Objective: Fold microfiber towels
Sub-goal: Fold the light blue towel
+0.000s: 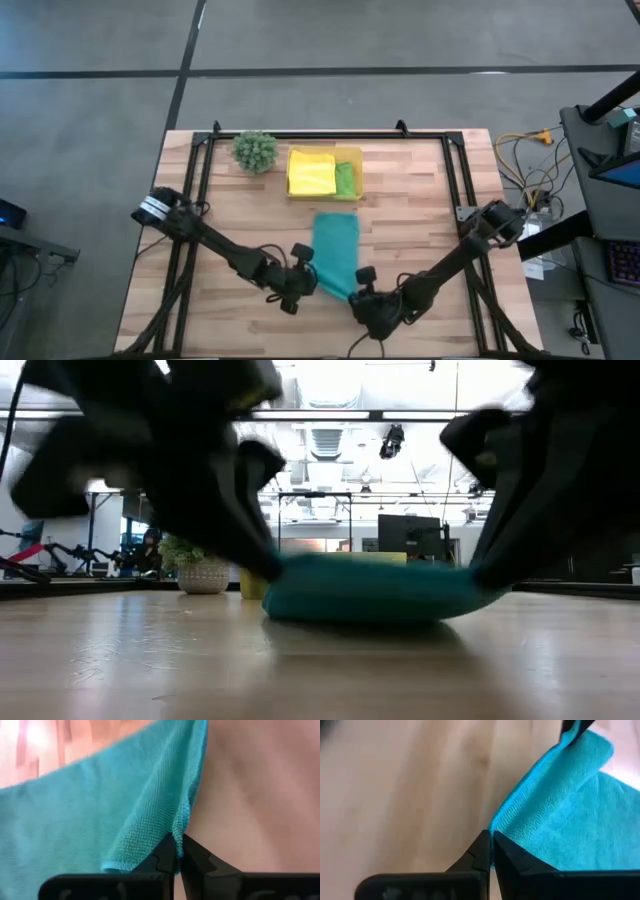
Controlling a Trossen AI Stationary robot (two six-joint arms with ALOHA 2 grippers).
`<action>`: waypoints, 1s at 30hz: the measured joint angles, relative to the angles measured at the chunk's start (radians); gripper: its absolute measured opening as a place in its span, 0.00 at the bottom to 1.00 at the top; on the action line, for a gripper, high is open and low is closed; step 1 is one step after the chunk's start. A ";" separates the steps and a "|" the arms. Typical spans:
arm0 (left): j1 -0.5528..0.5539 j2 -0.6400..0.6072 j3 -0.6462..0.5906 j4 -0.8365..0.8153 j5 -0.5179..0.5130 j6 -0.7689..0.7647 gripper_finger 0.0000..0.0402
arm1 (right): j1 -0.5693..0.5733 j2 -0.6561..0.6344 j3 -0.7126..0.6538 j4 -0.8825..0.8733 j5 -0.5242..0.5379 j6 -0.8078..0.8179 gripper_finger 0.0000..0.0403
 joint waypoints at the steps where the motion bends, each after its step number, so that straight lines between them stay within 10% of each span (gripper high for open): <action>1: -0.001 -0.015 0.001 0.005 0.008 -0.002 0.00 | 0.000 -0.010 0.004 0.001 -0.018 0.012 0.02; 16: -0.001 -0.118 0.003 0.079 0.326 -0.023 0.00 | -0.020 -0.143 -0.044 0.033 -0.180 0.094 0.02; 30: 0.029 -0.104 -0.045 0.096 0.345 -0.080 0.00 | -0.106 -0.256 -0.305 0.411 -0.360 0.222 0.02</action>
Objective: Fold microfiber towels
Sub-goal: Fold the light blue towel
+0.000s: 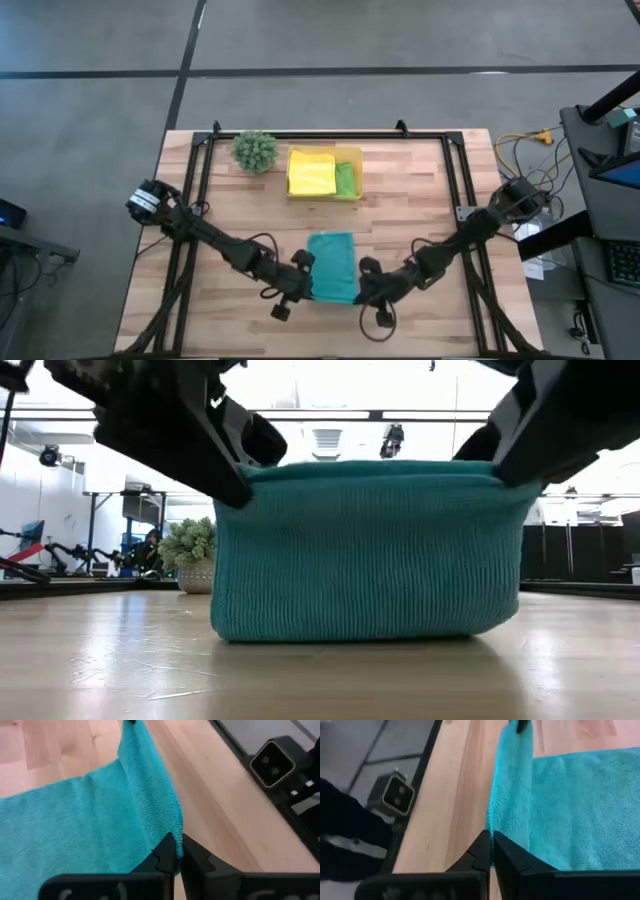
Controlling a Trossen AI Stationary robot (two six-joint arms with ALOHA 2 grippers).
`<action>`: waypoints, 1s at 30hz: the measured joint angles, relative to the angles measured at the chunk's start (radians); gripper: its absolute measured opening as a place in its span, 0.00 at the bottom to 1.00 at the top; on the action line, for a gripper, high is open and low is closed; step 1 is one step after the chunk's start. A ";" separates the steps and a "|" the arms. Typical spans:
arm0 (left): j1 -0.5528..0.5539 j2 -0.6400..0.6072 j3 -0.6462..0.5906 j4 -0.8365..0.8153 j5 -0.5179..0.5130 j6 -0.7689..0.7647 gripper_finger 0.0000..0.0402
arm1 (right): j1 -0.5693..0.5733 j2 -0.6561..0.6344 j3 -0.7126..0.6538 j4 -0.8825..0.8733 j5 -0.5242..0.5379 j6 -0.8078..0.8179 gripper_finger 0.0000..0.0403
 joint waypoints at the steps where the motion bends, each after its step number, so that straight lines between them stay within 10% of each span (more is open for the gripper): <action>1: 0.004 0.000 -0.014 0.015 0.001 0.000 0.00 | -0.009 -0.003 -0.012 0.023 -0.001 0.009 0.02; 30: 0.162 -0.011 -0.205 0.294 -0.038 -0.098 0.00 | -0.252 -0.040 -0.125 0.065 -0.045 0.019 0.02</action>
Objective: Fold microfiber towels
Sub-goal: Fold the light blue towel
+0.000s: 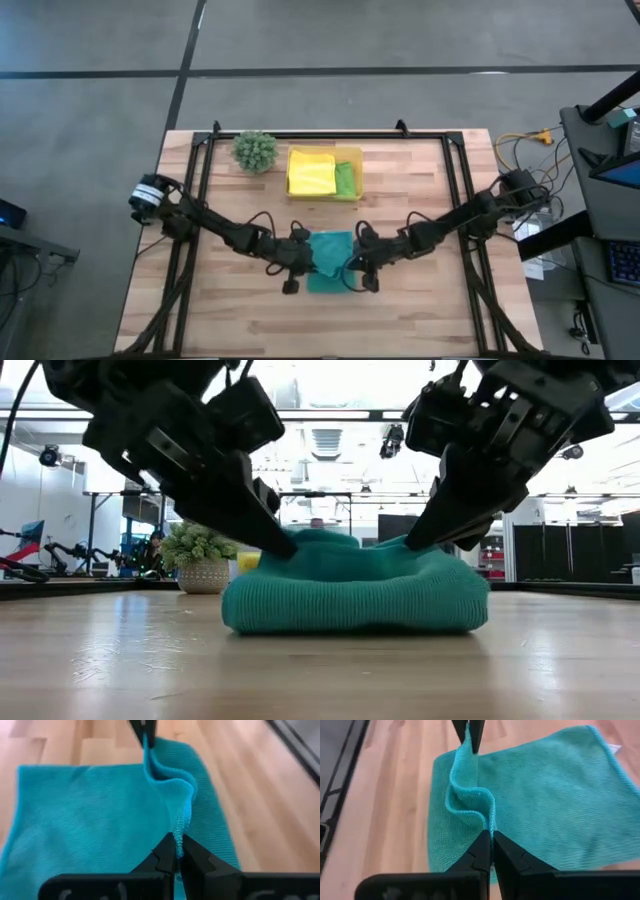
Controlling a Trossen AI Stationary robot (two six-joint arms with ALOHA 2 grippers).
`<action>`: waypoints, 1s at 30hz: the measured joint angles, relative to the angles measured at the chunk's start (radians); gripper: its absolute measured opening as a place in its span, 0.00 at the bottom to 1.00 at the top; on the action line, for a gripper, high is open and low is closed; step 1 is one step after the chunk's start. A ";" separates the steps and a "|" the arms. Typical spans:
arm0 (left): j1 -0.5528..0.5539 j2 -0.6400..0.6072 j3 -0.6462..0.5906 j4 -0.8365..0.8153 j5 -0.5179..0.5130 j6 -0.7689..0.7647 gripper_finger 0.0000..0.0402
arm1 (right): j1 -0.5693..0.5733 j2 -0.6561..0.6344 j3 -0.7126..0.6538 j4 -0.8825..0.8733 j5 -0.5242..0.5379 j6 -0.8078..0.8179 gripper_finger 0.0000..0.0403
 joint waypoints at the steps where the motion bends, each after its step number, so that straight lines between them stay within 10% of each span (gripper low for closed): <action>1: 0.008 -0.004 -0.009 0.000 0.000 0.000 0.00 | -0.006 0.000 -0.002 0.001 0.000 0.000 0.02; 30: 0.217 -0.162 -0.225 0.130 -0.029 -0.034 0.00 | -0.154 -0.012 -0.021 -0.014 0.036 -0.044 0.02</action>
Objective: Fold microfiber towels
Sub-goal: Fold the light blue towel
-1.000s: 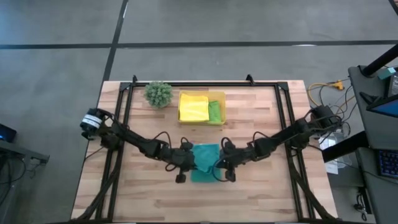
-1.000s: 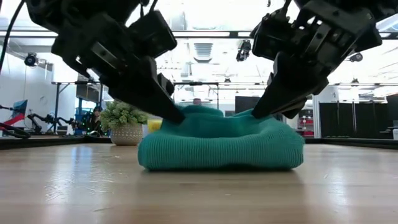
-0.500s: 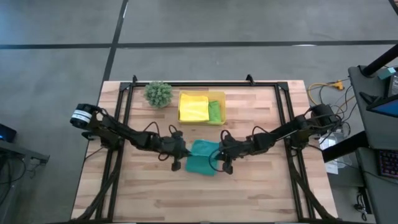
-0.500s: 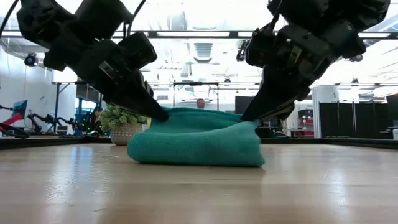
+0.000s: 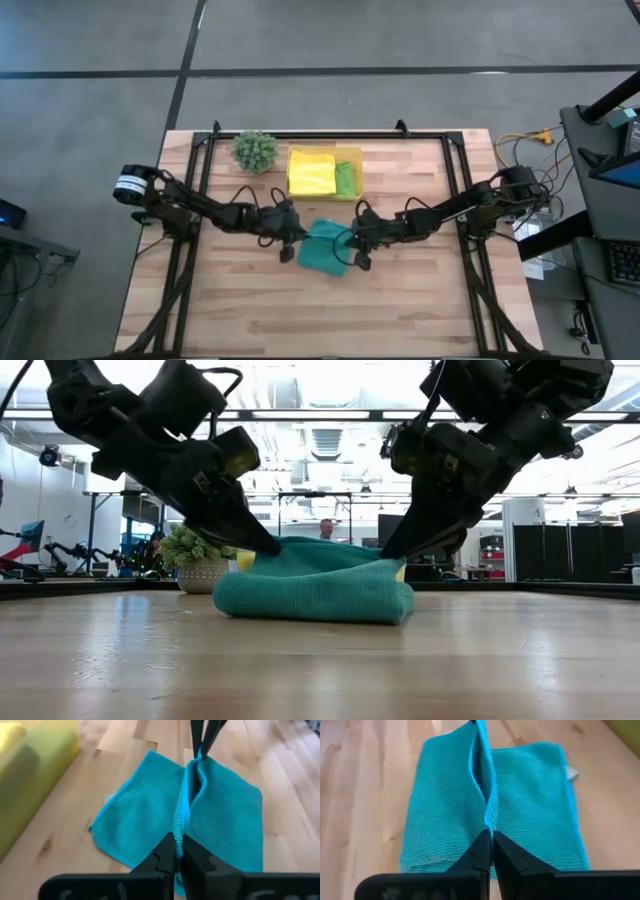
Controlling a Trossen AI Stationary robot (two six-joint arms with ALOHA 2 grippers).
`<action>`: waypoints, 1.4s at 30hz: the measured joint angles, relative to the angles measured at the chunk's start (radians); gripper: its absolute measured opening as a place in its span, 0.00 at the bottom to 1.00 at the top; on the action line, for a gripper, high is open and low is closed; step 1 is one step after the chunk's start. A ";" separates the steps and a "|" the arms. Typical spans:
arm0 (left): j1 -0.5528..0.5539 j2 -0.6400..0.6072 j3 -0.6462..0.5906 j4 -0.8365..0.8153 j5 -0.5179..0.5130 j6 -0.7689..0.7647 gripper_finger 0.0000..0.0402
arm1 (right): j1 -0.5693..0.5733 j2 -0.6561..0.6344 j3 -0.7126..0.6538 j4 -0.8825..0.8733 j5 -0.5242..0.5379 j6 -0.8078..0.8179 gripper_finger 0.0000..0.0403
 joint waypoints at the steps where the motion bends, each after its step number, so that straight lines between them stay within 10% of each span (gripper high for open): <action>1: 0.006 0.000 0.000 0.000 0.000 0.000 0.00 | 0.000 0.000 0.000 -0.004 0.011 0.002 0.02; 16: 0.069 0.099 0.058 0.001 0.031 0.029 0.00 | -0.007 -0.052 0.000 -0.154 0.176 0.030 0.02; 42: 0.127 0.155 0.068 0.019 -0.304 0.026 0.00 | -0.169 0.018 -0.002 -0.176 0.249 0.167 0.11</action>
